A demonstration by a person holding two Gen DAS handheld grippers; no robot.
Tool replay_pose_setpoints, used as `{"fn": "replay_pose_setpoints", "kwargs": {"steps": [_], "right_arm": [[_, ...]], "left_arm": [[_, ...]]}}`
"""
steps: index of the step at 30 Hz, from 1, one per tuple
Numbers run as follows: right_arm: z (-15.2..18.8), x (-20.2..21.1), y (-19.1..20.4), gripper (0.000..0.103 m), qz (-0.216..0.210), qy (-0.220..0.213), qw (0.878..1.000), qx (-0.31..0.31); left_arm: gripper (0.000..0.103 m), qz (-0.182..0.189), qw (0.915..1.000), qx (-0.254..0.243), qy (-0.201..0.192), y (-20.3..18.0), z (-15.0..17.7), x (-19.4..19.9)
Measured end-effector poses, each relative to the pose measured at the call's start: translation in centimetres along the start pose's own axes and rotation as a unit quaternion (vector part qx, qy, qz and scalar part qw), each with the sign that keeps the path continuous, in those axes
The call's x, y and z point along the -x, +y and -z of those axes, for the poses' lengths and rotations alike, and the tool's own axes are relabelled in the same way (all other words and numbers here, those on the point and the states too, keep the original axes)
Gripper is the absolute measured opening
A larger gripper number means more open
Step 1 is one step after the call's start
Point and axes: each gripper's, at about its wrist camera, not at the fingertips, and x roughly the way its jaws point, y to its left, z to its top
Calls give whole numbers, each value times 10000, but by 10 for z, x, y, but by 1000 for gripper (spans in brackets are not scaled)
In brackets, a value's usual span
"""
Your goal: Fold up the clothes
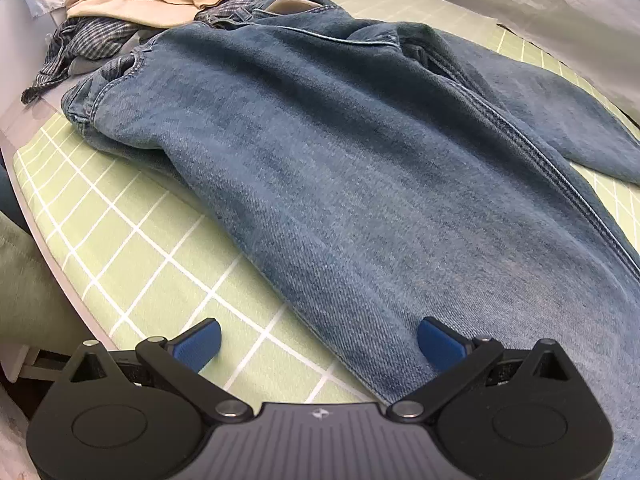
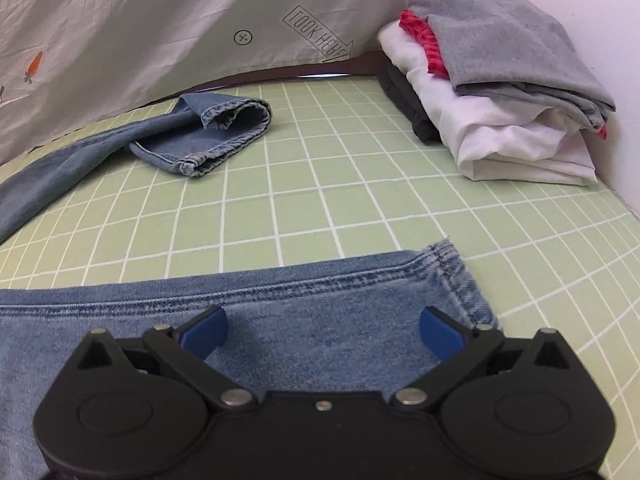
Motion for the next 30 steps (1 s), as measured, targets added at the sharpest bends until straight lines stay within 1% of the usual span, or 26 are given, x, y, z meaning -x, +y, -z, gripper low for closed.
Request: {"fn": "replay_pose_setpoints", "kwargs": {"steps": [2,5,7,9,11,15,16,17,18,21,23,25,30], "right_arm": [[-1,0,1,103,50,6,10000,-43],[-2,-1,3,103,122,24,9999,-113],[-1,-1,4,103,160,22,9998,-151],[-1,0,4,103,197,20,9996,-189],[-1,0,6,103,260,47,9993,-253],[-3,-1,10,103,447,172,9978,-457],[-5,-1,11,103,505,225,9971,-523],[-6,-2,13,103,557,256,9964,-585],[-7,-3,14,103,609,286,9956,-647],[-9,-4,17,103,733,361,9933,-813],[-10,-4,18,103,788,419,9921,-880],[-13,-4,18,103,840,543,9903,-961],[-38,-10,22,103,1223,711,9813,-1302]], "left_arm": [[103,5,10000,-8,26,-1,-1,0],[103,97,9997,-163,177,-1,-7,-1],[103,270,9988,-233,337,3,-13,-1],[103,516,9977,-120,419,11,-23,1],[103,671,9972,126,318,24,-38,6],[103,805,9959,412,-63,46,-76,16],[103,830,9955,440,-134,56,-81,20],[103,853,9950,470,-199,72,-91,23],[103,880,9945,512,-259,75,-110,19],[103,987,9920,695,-371,72,-114,13],[103,1054,9904,798,-398,76,-133,-1],[103,1080,9897,851,-394,74,-160,-17],[103,1073,9895,885,-393,67,-229,-43]]}}
